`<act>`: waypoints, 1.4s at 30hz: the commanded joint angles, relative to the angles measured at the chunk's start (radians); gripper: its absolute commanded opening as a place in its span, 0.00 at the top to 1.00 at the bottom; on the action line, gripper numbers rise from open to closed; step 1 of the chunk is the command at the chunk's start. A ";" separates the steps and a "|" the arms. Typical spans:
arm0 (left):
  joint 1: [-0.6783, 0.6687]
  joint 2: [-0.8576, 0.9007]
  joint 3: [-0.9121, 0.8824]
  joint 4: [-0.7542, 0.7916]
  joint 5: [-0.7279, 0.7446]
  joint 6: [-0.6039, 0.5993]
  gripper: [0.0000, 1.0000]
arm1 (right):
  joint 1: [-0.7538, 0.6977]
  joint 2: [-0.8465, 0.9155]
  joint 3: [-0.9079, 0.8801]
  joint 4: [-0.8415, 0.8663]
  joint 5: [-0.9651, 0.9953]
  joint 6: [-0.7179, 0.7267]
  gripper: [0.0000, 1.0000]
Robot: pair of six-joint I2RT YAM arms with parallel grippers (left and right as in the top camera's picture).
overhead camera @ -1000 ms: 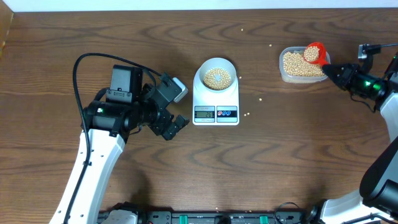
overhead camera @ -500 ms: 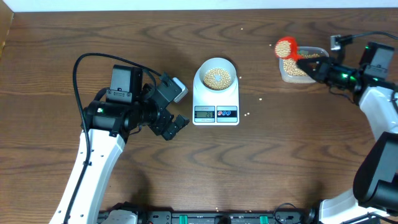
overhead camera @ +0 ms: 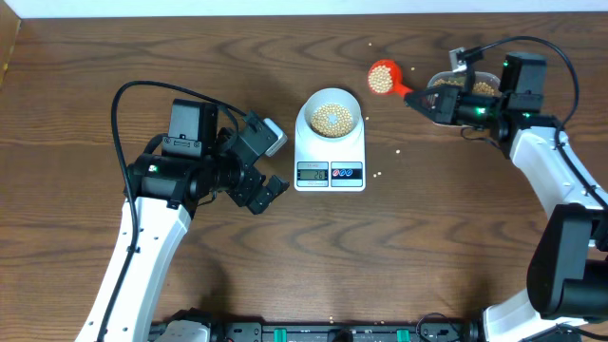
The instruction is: Scoop item into bowl and weigh 50g on scale
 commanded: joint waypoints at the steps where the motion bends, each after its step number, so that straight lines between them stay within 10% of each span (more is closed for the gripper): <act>1: 0.004 -0.009 0.038 0.000 -0.003 0.006 0.02 | 0.037 0.006 -0.005 0.006 0.012 0.001 0.99; 25: 0.004 -0.009 0.038 0.000 -0.003 0.006 0.02 | 0.255 0.006 -0.005 -0.047 0.381 -0.518 0.99; 42: 0.004 -0.009 0.038 -0.001 -0.003 0.006 0.02 | 0.269 0.006 -0.005 -0.043 0.419 -0.579 0.99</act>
